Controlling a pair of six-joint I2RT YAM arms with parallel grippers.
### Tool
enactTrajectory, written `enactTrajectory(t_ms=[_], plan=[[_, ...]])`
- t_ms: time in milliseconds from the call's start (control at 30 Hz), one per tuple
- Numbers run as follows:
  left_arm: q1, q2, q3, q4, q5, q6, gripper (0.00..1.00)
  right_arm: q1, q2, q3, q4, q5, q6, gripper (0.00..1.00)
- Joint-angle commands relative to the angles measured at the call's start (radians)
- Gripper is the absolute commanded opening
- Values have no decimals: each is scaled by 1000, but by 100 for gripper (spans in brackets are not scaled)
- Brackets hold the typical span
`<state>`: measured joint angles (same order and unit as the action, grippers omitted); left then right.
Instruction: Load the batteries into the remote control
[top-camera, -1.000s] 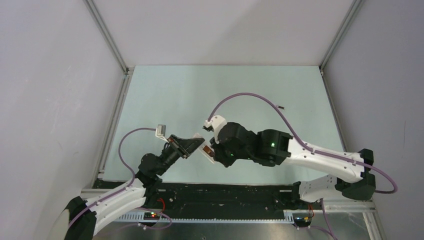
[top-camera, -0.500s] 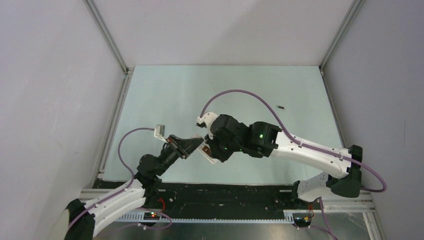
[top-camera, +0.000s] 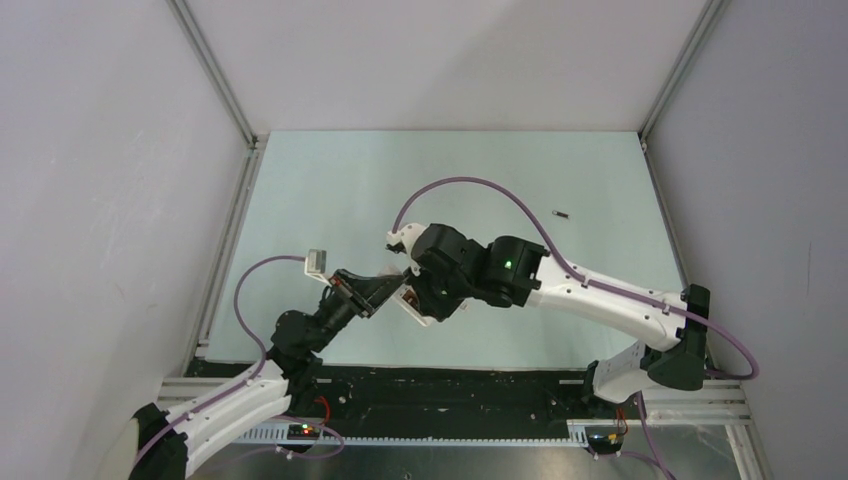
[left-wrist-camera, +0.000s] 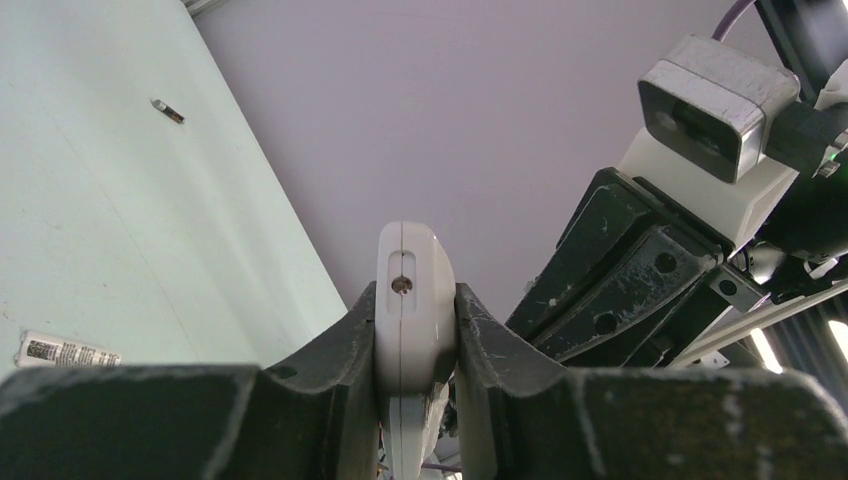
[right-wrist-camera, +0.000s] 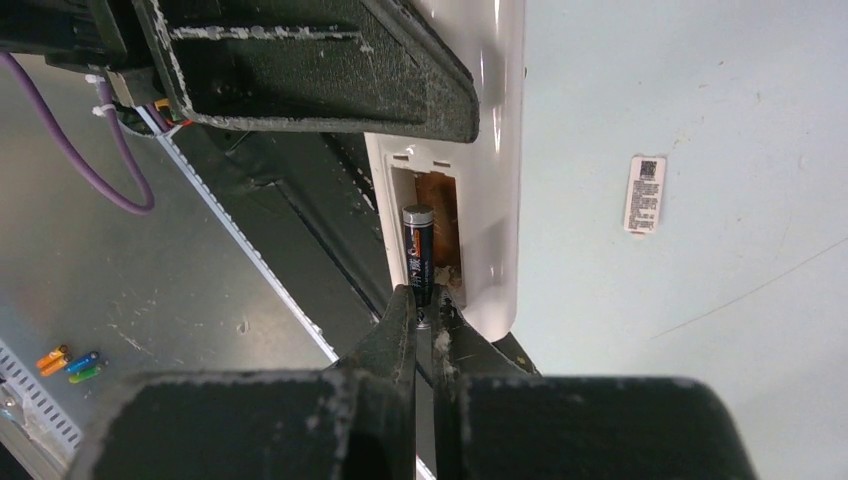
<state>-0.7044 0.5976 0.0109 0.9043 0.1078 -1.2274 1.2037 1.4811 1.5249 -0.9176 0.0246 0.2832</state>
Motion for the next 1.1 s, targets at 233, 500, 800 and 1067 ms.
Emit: enactTrajectory(t_ms=[233,500,800,1067], plan=[[5,-20,-85,38,30,-4,0,-20,64,123,-72,-45,-46,0],[5,-41,-92,27,7,-12,0,-21,100,170,-133,-45,-47,0],[6,-49,-92,4,-4,-11,0,-19,98,167,-164,-50,-33,0],[6,-59,-85,-13,-15,-6,0,-21,130,181,-175,-65,-32,0]])
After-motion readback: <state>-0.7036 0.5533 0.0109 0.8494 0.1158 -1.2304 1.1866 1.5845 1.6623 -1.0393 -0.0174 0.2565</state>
